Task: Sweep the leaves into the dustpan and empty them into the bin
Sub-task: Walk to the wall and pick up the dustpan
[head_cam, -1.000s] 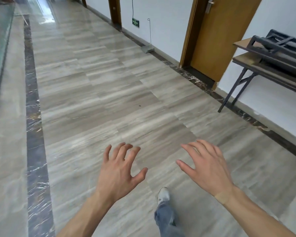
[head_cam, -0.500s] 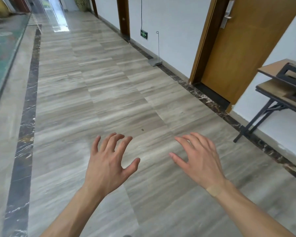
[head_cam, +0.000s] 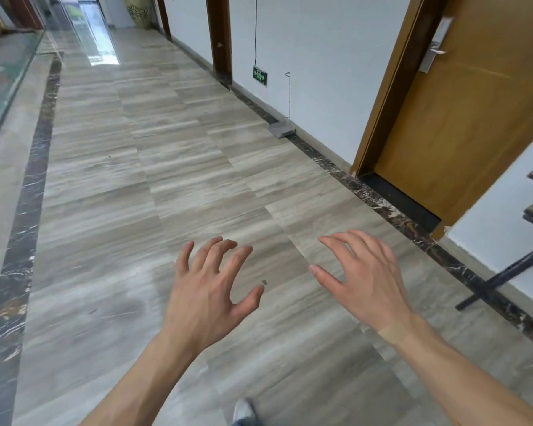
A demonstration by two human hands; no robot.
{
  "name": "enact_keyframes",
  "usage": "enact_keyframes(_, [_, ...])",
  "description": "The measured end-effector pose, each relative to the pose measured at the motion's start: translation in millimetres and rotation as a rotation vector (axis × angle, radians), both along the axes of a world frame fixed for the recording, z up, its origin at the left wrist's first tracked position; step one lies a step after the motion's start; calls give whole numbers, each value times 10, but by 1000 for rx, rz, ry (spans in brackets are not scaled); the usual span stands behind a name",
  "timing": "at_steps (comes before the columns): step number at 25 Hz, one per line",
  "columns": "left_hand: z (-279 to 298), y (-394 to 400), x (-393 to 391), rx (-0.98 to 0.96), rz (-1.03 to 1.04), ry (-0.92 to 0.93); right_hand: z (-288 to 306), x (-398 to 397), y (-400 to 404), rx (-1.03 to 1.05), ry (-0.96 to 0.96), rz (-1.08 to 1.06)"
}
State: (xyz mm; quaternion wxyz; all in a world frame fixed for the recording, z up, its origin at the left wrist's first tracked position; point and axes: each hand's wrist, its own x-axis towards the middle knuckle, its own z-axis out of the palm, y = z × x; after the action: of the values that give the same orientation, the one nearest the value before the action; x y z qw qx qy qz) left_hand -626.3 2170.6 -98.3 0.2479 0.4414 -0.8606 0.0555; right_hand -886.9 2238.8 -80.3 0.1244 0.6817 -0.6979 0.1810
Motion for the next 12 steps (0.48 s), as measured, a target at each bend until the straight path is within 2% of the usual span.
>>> enact_keyframes(4, [-16, -1173, -122, 47, -8, 8, 3, -94, -1061, 38, -16, -36])
enact_keyframes(12, [-174, -2934, -640, 74, 5, 0, -288, -658, -2744, 60, -38, -34])
